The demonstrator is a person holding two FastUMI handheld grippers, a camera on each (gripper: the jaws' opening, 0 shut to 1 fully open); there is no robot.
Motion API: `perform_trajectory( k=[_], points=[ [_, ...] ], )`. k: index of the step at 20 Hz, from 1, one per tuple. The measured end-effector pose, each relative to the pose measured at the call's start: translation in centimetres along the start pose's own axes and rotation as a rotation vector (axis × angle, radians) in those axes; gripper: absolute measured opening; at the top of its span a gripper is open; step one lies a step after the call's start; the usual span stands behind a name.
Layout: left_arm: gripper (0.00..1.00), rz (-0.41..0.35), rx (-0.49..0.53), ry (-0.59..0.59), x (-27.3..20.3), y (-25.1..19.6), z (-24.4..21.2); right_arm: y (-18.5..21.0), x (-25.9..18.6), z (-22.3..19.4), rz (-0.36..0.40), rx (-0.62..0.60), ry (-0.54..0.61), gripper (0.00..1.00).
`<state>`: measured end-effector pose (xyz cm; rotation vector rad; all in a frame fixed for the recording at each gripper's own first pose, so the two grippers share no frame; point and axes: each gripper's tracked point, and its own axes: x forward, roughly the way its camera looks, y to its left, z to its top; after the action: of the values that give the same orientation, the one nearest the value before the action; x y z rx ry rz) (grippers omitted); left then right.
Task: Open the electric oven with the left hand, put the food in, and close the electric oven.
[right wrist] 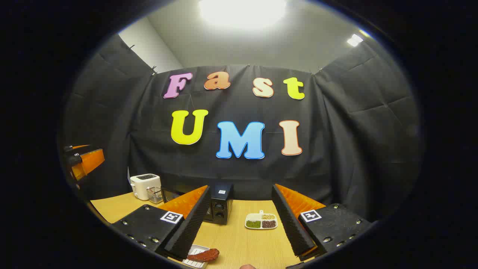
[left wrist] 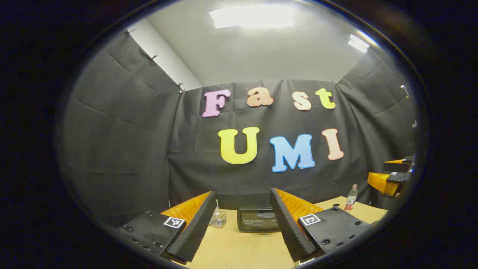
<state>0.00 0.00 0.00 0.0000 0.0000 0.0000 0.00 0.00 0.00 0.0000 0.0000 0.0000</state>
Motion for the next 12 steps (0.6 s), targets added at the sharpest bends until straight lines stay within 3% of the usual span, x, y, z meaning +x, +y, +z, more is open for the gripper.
perform_trajectory(
  k=[6,8,9,12],
  points=[
    [1.00,0.003,-0.028,0.030,0.0,-0.3,-1.8,-0.9,-0.2,1.2,-0.040,0.015,-0.050,0.98],
    [0.96,-0.003,-0.028,0.037,0.3,-0.6,-2.1,-1.0,-0.3,1.4,-0.044,0.013,-0.058,0.98],
    [1.00,-0.008,-0.028,0.037,0.4,-0.8,-2.1,-1.1,-0.5,1.3,-0.044,0.010,-0.060,0.98],
    [1.00,-0.021,-0.025,0.038,0.7,-1.7,-2.3,-1.6,-0.9,1.0,-0.047,0.005,-0.055,0.98]
  ],
)
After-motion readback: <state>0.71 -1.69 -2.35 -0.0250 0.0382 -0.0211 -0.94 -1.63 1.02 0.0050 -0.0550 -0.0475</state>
